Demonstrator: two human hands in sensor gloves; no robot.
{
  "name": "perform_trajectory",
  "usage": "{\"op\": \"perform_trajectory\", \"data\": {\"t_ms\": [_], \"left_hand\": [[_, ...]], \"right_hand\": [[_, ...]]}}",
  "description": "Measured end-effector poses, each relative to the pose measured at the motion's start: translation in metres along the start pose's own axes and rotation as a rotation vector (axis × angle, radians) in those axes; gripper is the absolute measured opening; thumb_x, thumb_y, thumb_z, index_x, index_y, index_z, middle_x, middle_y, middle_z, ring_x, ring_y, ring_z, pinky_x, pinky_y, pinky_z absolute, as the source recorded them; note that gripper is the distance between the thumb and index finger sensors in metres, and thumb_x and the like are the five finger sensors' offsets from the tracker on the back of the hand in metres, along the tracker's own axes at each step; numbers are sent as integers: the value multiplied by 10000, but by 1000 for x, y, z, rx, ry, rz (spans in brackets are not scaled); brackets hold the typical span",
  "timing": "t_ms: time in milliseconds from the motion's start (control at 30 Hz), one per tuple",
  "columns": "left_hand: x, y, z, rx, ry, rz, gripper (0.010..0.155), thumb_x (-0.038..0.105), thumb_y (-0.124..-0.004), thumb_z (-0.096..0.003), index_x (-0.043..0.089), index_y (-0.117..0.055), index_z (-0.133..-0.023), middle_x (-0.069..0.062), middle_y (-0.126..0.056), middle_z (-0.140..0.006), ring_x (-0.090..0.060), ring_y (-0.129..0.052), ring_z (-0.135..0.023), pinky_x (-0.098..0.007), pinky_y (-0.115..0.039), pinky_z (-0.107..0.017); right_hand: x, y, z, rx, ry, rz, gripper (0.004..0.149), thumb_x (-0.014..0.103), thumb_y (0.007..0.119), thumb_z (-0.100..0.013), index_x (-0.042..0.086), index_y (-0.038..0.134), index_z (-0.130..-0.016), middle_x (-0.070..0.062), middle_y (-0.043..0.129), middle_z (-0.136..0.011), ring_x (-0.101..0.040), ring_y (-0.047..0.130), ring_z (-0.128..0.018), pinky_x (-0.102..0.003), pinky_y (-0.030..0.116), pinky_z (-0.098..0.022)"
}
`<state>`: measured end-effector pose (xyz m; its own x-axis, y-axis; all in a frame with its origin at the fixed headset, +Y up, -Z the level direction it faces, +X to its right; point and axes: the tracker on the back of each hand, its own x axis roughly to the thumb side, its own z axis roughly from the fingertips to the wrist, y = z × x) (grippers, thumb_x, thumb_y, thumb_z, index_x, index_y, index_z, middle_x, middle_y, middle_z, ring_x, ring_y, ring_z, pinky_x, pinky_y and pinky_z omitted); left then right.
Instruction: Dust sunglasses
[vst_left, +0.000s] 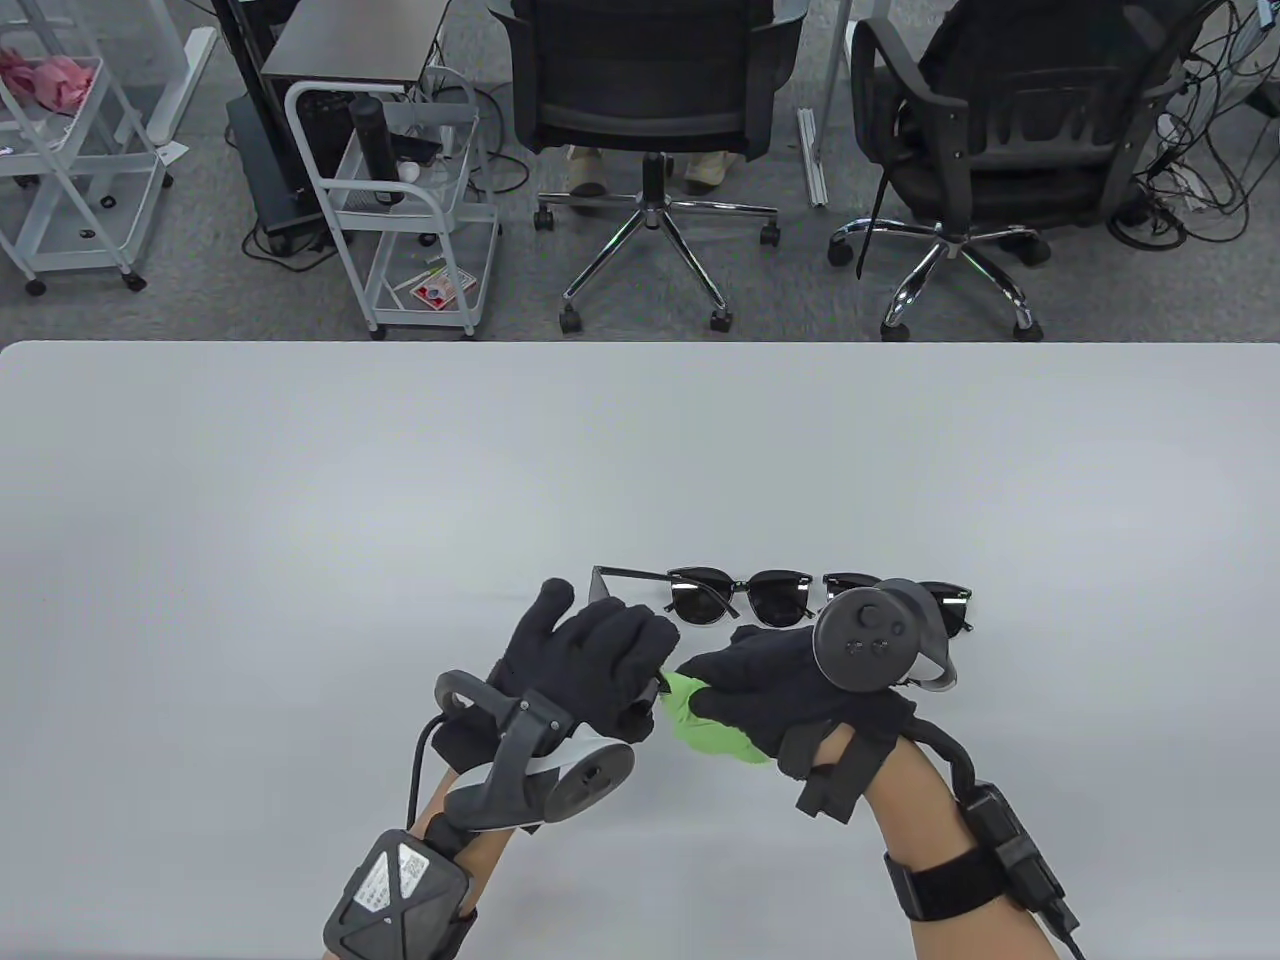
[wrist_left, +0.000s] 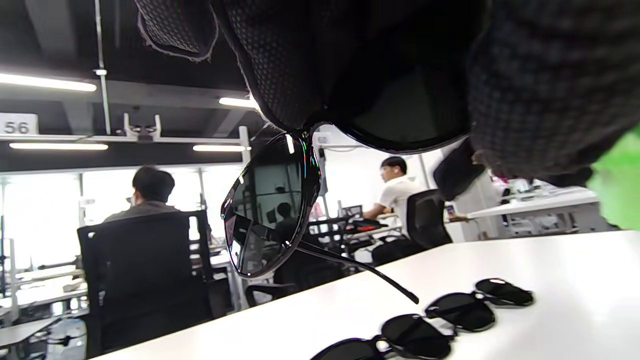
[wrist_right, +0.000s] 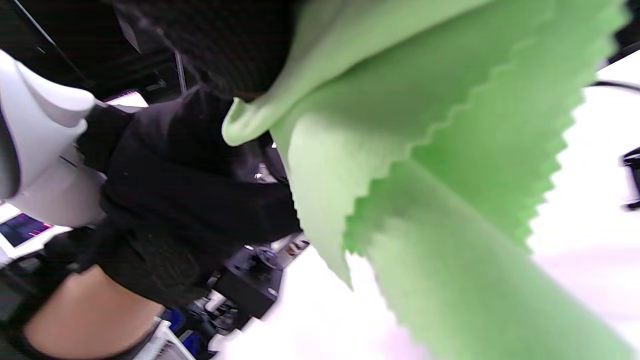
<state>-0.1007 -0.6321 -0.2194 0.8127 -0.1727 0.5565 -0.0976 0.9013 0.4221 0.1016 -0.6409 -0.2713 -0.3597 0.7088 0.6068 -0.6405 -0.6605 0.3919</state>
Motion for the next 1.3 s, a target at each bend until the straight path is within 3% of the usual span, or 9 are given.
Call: {"op": "perform_trajectory", "data": {"t_ms": [333, 600, 767, 900, 1000, 1033, 1167, 1300], "left_hand": [[-18, 3, -1, 4, 58, 48, 880, 695, -993, -161, 482, -695, -961, 217, -839, -995, -46, -949, -931, -492, -664, -796], [-45, -3, 1, -26, 166, 136, 883, 702, -978, -170, 486, -676, -971, 222, -823, -1008, -40, -935, -945, -496, -656, -799], [-60, -5, 4, -53, 206, 310, 887, 700, -973, -177, 480, -668, -980, 216, -818, -1015, -48, -926, -955, -503, -644, -804], [-71, -12, 6, -140, 233, 463, 888, 705, -953, -193, 474, -649, -995, 214, -804, -1026, -57, -909, -973, -517, -631, -805], [-77, -23, 7, -219, 251, 607, 897, 724, -927, -206, 428, -657, -1008, 181, -825, -1016, -88, -922, -962, -534, -628, -795], [-79, -26, 7, -242, 276, 638, 899, 732, -920, -209, 412, -667, -1010, 168, -835, -1009, -100, -931, -952, -535, -633, -788], [-89, -32, 9, -242, 402, 683, 916, 787, -869, -214, 359, -696, -1006, 128, -890, -954, -121, -1011, -860, -496, -698, -749], [-98, -45, 17, -290, 585, 841, 944, 817, -815, -252, 275, -696, -1015, 87, -923, -902, -130, -1097, -724, -465, -761, -691]], "right_hand": [[-3, -10, 2, -7, 15, 92, 447, 377, 829, -431, 86, 967, -741, -56, 1087, -561, -265, 1088, -421, -658, 700, -569], [-33, -27, 16, -53, 90, -16, 443, 369, 838, -430, 75, 972, -734, -61, 1090, -548, -268, 1087, -410, -664, 692, -569], [-39, -30, 19, -85, 84, -96, 442, 364, 835, -435, 72, 969, -739, -68, 1089, -555, -276, 1084, -416, -668, 689, -567], [-40, -30, 21, -105, 93, -123, 449, 363, 818, -457, 74, 946, -776, -74, 1081, -617, -302, 1085, -477, -680, 678, -568], [-39, -32, 24, -188, 116, -59, 473, 357, 814, -460, 118, 889, -861, -89, 1005, -827, -393, 1015, -691, -703, 651, -575], [-36, -36, 26, -286, 111, -19, 478, 362, 814, -459, 127, 878, -871, -91, 979, -858, -403, 997, -723, -703, 650, -576], [-16, -43, 32, -505, 55, 104, 483, 362, 821, -456, 137, 866, -881, -83, 957, -887, -415, 966, -767, -710, 631, -591], [12, -35, 29, -521, -43, 339, 483, 378, 816, -456, 158, 859, -885, -61, 955, -893, -392, 969, -776, -705, 630, -605]]}}
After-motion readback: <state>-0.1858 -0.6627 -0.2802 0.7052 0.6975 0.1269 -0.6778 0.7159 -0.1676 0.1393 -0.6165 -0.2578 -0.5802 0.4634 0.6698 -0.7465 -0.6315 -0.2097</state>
